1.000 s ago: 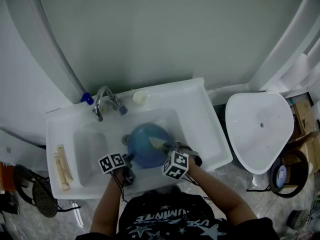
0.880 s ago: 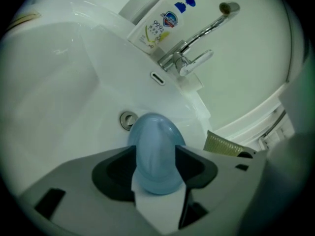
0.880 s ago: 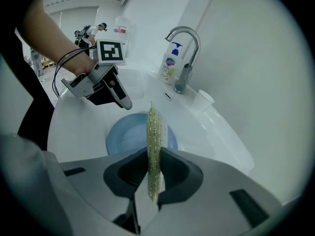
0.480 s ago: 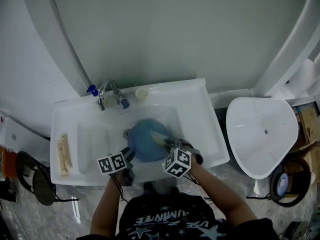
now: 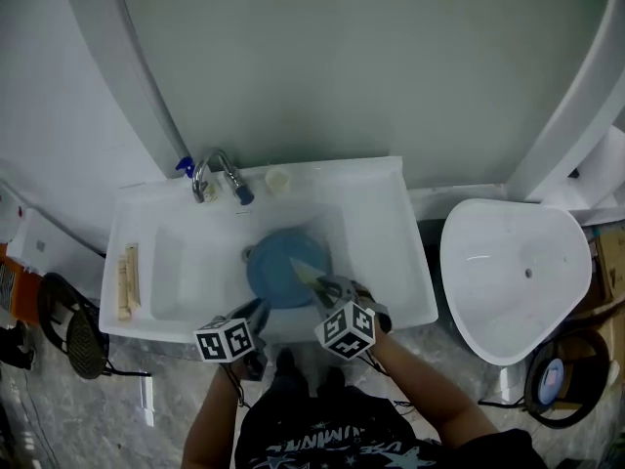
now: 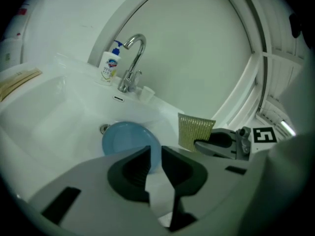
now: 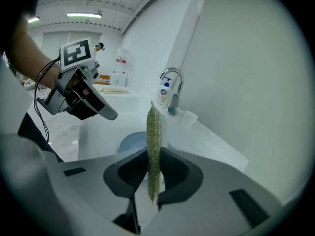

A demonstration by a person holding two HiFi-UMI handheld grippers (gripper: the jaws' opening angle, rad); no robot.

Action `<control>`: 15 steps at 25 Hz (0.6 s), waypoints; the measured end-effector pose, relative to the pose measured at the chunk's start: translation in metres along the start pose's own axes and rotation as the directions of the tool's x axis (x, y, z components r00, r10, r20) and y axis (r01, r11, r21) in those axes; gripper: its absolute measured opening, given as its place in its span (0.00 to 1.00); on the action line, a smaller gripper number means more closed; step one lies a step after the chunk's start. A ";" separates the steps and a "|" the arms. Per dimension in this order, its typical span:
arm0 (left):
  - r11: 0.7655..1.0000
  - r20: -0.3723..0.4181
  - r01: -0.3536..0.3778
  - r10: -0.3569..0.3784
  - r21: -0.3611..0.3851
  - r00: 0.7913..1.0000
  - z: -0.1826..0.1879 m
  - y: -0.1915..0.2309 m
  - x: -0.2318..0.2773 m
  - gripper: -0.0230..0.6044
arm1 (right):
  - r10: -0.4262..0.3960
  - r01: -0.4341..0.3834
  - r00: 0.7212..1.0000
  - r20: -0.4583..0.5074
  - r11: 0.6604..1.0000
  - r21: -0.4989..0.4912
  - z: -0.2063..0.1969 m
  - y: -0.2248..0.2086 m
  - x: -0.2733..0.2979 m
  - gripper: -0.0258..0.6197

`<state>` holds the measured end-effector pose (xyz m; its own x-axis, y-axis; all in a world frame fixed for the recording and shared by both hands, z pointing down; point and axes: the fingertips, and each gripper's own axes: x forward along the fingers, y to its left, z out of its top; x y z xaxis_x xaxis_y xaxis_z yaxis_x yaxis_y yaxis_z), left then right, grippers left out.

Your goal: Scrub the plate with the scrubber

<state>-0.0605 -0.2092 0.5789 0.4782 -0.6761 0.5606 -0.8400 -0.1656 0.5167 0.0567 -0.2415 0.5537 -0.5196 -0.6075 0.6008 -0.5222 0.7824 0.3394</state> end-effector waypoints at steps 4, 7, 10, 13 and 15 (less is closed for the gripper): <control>0.999 0.054 -0.016 0.019 -0.041 0.998 -0.004 -0.006 -0.008 0.13 | 0.013 -0.014 1.000 0.025 1.000 0.021 -0.005 -0.001 -0.004 0.15; 0.998 0.066 -0.011 0.014 -0.055 0.998 -0.005 -0.006 -0.013 0.11 | 0.020 -0.022 0.999 0.029 0.999 0.040 -0.005 0.000 -0.007 0.15; 0.998 0.069 -0.011 0.016 -0.065 0.998 -0.011 -0.005 -0.016 0.10 | 0.007 -0.008 1.000 0.022 0.998 0.067 -0.013 -0.003 -0.013 0.15; 0.996 0.069 0.008 -0.002 -0.087 0.998 -0.017 -0.007 -0.019 0.10 | -0.023 0.023 1.000 0.007 0.994 0.104 -0.023 -0.008 -0.017 0.15; 0.996 0.064 0.028 -0.023 -0.088 0.998 -0.021 -0.007 -0.022 0.10 | -0.051 0.052 0.999 -0.018 0.995 0.084 -0.030 -0.007 -0.017 0.15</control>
<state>-0.0595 -0.1780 0.5762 0.4799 -0.7164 0.5064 -0.8002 -0.1209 0.5874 0.0894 -0.2324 0.5622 -0.4800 -0.6440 0.5957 -0.6039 0.7351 0.3082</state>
